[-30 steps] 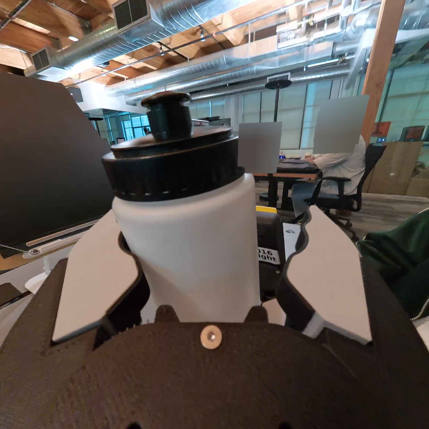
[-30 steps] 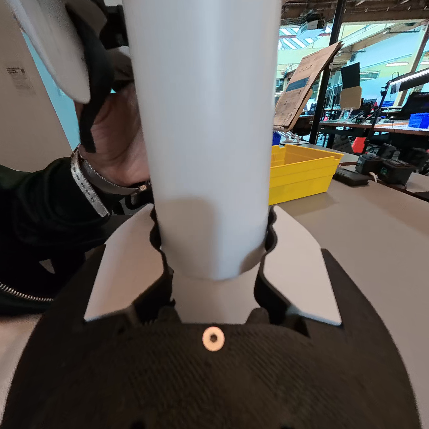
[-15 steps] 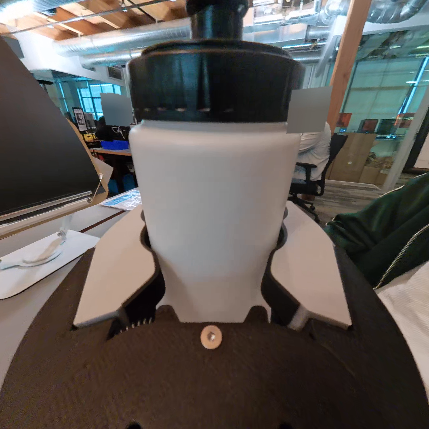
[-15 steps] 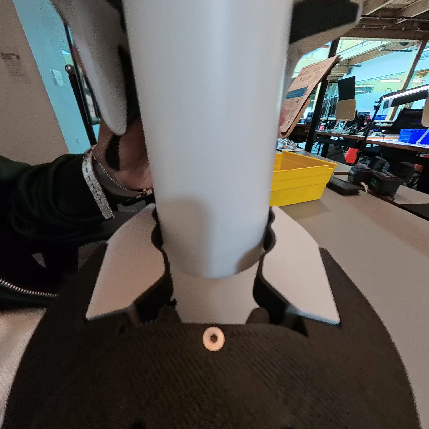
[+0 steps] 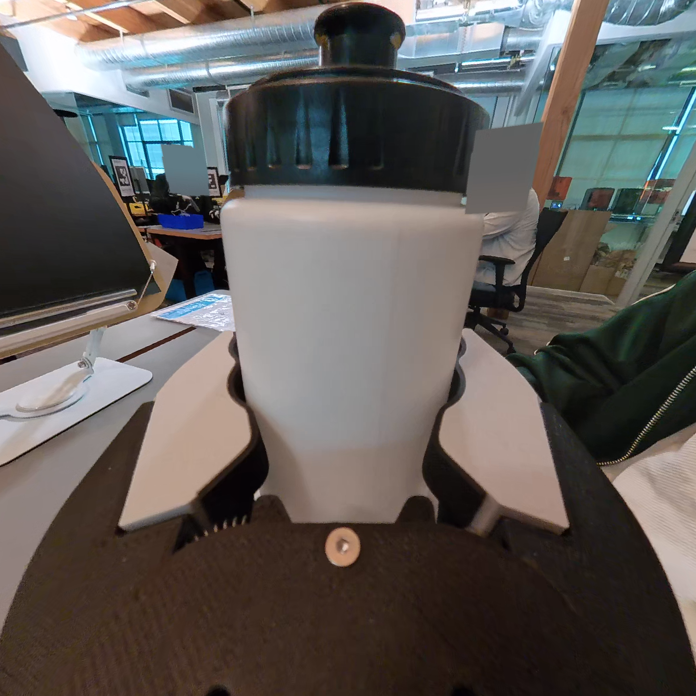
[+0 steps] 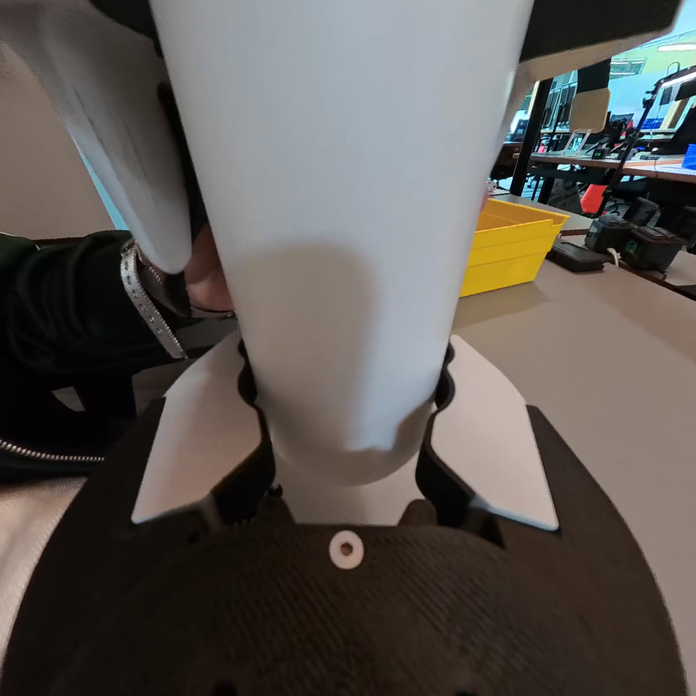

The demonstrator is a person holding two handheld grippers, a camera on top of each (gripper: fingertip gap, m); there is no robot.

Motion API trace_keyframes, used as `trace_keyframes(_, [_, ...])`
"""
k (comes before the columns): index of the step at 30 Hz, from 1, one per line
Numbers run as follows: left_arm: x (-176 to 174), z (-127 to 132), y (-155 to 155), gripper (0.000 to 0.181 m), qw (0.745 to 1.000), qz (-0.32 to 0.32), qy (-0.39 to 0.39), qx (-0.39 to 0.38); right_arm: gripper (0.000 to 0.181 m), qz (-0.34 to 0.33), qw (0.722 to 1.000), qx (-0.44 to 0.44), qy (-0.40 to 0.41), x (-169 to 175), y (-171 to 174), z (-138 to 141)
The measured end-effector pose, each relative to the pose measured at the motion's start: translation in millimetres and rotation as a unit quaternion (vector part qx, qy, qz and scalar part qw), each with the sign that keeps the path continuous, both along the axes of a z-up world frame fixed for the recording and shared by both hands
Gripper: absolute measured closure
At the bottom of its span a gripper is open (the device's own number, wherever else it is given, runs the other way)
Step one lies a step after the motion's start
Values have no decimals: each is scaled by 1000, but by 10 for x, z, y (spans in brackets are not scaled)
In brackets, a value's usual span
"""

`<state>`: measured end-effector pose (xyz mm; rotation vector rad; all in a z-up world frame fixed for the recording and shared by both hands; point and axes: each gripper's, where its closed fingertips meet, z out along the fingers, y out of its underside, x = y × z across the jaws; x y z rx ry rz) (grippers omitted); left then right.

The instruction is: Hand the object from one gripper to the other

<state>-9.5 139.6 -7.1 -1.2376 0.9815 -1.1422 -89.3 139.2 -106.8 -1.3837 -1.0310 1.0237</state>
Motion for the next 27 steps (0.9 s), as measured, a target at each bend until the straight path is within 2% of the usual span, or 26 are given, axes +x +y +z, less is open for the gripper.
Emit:
trace_keyframes(4, [-2, 43, -28, 74, 1000, -4, 0, 7, 85, -2, 1000, 9, 9, 17, -6, 58])
trace_keyframes(6, [22, 24, -33, 59, 1000, -3, 8, 5, 86, -1, 1000, 7, 27, 35, -6, 118])
trace_keyframes(10, [53, 4, -47, 49, 1000, 0, 18, 14, 86, -6, 998, 0, 63, 115, 29, 232])
trace_keyframes(15, [4, 46, -12, 49, 1000, 4, 7, 9, 86, -17, 996, -8, 86, 233, 125, 308])
trace_keyframes(27, [-449, 187, 385, 54, 997, 41, -62, -19, 86, -78, 997, 8, 28, 545, 500, 158])
